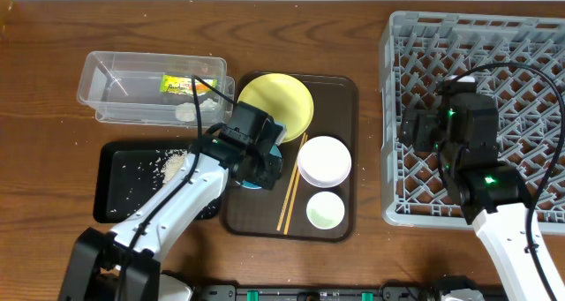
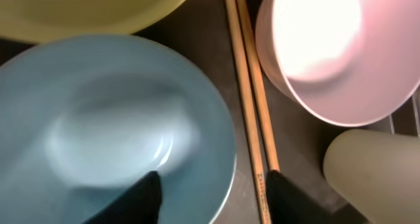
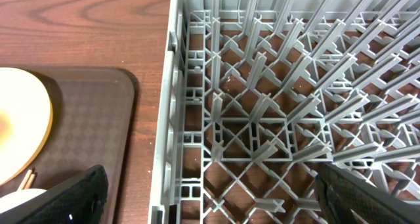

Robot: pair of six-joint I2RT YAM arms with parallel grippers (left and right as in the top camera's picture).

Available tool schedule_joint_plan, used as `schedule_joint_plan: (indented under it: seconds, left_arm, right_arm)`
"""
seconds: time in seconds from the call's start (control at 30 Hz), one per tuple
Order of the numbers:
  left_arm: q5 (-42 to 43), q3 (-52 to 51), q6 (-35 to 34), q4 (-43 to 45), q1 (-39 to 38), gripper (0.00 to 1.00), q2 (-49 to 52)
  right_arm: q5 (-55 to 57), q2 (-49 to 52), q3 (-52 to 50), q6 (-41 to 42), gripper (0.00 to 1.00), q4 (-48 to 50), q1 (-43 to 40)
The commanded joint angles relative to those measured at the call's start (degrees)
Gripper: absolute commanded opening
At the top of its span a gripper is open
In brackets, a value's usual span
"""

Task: Sort waste into correct bins and load items into the dishwasher rack
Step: 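Grasp the white cup on the brown tray with the left gripper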

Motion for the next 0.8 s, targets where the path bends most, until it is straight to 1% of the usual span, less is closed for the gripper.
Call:
schedule_joint_plan:
  seconds: [0.0,0.17,0.27,0.4,0.63,0.7,0.77]
  left_arm:
    - [1.38,3.96,0.04,-1.77,-0.13,0.57,-3.82]
    - [3.04,5.64,0.09,-4.04,-0.74,0.6,-8.57]
    - [3.04,5.62,0.09,-4.59,-2.78,0.6,-9.18]
    - [2.97,5.01,0.09,-5.01,-7.34,0.59,-7.41]
    - [2.58,3.96,0.04,-5.03,-14.62,0.59,-0.22]
    - [2.56,3.96,0.07,-4.74,-15.72,0.57,1.84]
    - [2.58,3.96,0.07,-4.57,-16.2,0.5,3.41]
  right_arm:
    - [0.2,-0.46,1.25,-0.85,0.99,-0.09,-0.33]
    - [0.2,-0.46,1.25,-0.83,0.99,-0.07,-0.33]
    - [0.17,-0.46,1.25,-0.83,0.99,-0.07,-0.33]
    - [0.17,-0.46,1.22,-0.83,0.99,-0.07,-0.33]
    - [0.17,-0.46,1.22,-0.83,0.99,-0.09,-0.33]
    - [0.17,-0.46,1.22,-0.83,0.99,-0.11,-0.33]
    - [0.17,-0.46,1.22,-0.83,0.99,-0.11,-0.33]
